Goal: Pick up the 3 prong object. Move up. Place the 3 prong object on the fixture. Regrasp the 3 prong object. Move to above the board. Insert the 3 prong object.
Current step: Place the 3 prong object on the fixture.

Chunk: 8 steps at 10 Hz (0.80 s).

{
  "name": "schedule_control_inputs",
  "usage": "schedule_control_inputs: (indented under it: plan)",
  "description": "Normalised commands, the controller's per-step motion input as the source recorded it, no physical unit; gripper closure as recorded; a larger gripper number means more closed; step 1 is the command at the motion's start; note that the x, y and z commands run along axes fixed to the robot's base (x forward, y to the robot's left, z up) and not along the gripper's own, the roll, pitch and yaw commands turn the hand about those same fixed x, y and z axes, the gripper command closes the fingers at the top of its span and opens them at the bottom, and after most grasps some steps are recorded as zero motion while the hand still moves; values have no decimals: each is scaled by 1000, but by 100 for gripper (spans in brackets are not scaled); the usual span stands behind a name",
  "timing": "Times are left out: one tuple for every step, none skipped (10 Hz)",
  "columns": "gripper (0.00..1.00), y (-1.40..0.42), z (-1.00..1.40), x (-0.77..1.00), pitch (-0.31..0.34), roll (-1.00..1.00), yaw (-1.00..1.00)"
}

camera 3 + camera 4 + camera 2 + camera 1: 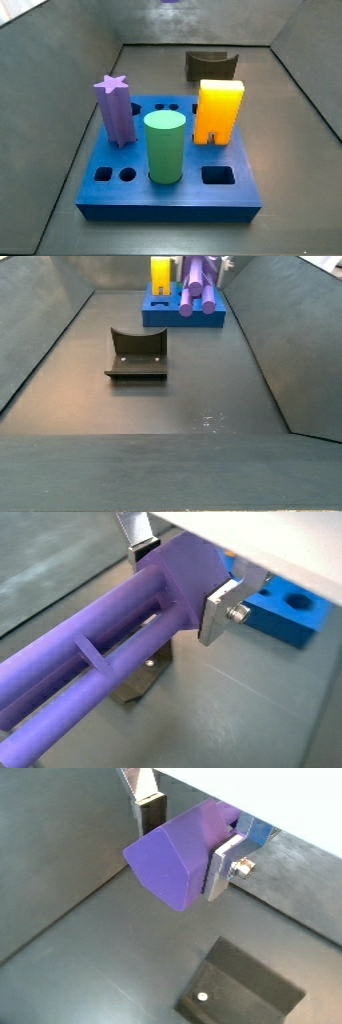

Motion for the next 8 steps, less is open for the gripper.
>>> schedule_control_inputs:
  plan:
    - [100, 13, 49, 1000, 160, -77, 557]
    - [100, 10, 42, 1000, 143, -77, 261]
    - [100, 8, 36, 1000, 138, -76, 180]
    - [100, 6, 32, 1000, 136, -76, 93]
    - [100, 5, 27, 1000, 137, -74, 56]
    - [100, 3, 25, 1000, 144, -71, 44]
    - [100, -824, -211, 1000, 88, -1000, -27]
    - [100, -809, -226, 985, 87, -1000, -36]
